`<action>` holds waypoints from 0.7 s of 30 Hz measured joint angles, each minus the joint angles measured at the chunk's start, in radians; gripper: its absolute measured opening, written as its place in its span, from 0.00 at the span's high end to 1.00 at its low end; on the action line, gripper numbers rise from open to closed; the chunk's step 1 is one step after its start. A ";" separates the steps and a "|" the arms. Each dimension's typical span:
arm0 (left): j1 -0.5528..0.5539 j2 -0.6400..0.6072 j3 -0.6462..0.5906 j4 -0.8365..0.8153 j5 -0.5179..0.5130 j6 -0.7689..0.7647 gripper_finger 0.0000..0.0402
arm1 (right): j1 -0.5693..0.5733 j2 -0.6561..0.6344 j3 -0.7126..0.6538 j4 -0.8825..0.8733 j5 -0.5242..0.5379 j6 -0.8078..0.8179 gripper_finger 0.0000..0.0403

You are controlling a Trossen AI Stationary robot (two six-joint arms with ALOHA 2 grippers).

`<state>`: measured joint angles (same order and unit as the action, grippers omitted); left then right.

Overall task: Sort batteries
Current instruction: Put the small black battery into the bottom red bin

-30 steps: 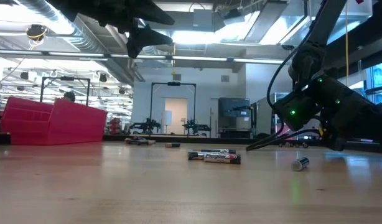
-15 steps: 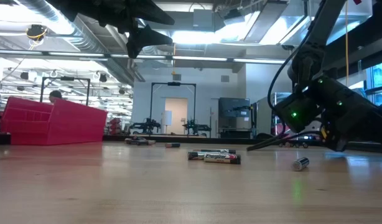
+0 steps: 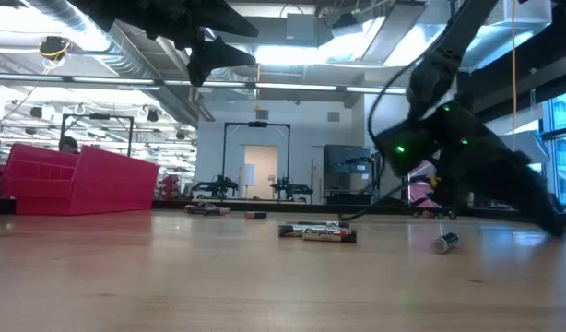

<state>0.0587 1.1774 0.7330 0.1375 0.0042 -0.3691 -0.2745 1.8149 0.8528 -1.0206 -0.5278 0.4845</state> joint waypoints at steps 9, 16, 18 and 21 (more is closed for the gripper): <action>0.000 0.000 0.000 0.000 0.000 0.000 0.49 | -0.001 -0.017 0.181 0.028 0.162 -0.037 0.94; 0.000 0.000 0.000 0.000 0.000 -0.021 0.49 | 0.121 -0.145 0.230 0.316 0.170 -0.278 0.81; 0.000 0.000 0.000 0.000 0.000 -0.024 0.49 | 0.168 -0.171 0.231 0.385 0.180 -0.286 0.76; 0.000 0.000 0.000 0.000 0.000 -0.040 0.49 | 0.238 -0.177 0.230 0.485 0.189 -0.231 0.67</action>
<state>0.0589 1.1774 0.7330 0.1375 0.0040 -0.4088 -0.0368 1.6377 1.0826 -0.5354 -0.3390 0.2537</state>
